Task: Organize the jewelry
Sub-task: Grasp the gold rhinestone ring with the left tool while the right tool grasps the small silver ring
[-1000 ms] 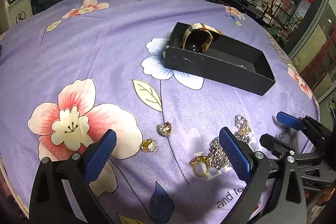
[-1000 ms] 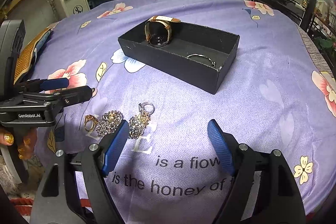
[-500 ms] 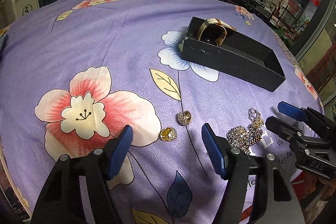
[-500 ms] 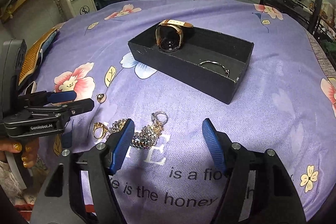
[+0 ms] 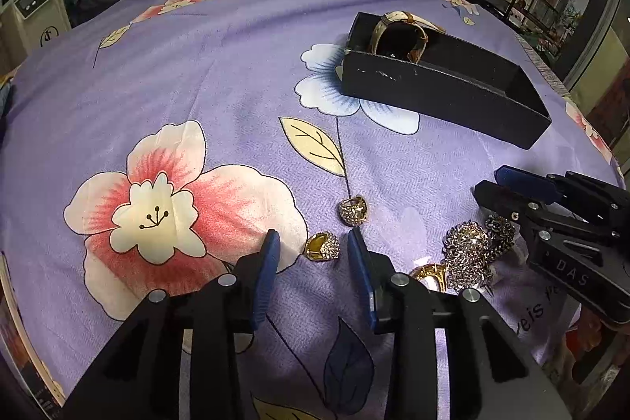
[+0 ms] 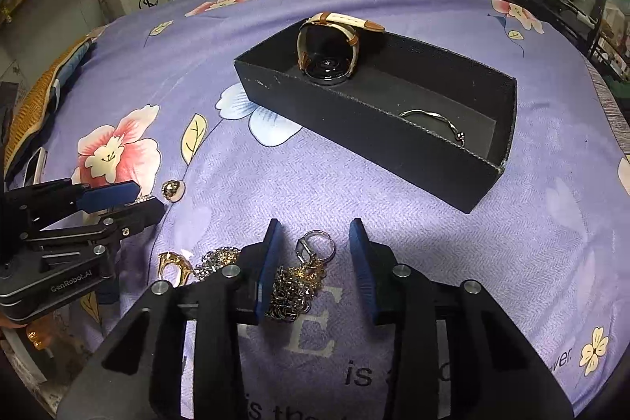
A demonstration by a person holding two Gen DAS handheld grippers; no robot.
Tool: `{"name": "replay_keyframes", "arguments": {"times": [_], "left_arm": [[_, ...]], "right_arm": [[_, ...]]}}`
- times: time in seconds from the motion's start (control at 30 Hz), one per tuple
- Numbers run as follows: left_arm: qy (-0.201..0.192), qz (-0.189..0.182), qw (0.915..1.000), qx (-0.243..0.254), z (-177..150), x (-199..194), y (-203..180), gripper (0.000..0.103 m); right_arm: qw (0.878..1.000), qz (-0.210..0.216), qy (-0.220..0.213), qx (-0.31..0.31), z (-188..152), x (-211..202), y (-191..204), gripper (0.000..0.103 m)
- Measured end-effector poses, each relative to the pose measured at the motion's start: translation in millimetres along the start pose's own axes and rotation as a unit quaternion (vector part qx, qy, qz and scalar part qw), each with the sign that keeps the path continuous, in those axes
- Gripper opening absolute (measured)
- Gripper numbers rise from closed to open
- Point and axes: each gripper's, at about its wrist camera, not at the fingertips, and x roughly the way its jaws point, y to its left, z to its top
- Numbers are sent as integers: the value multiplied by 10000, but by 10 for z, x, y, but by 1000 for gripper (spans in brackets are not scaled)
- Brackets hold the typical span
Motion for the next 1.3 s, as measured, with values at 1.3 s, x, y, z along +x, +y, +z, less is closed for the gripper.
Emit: {"name": "replay_keyframes", "arguments": {"times": [1.3], "left_arm": [[-475, -515, 9974, -145, 275, -265, -151, 17]], "right_arm": [[9978, 87, -628, 177, 54, -571, -205, 21]]}}
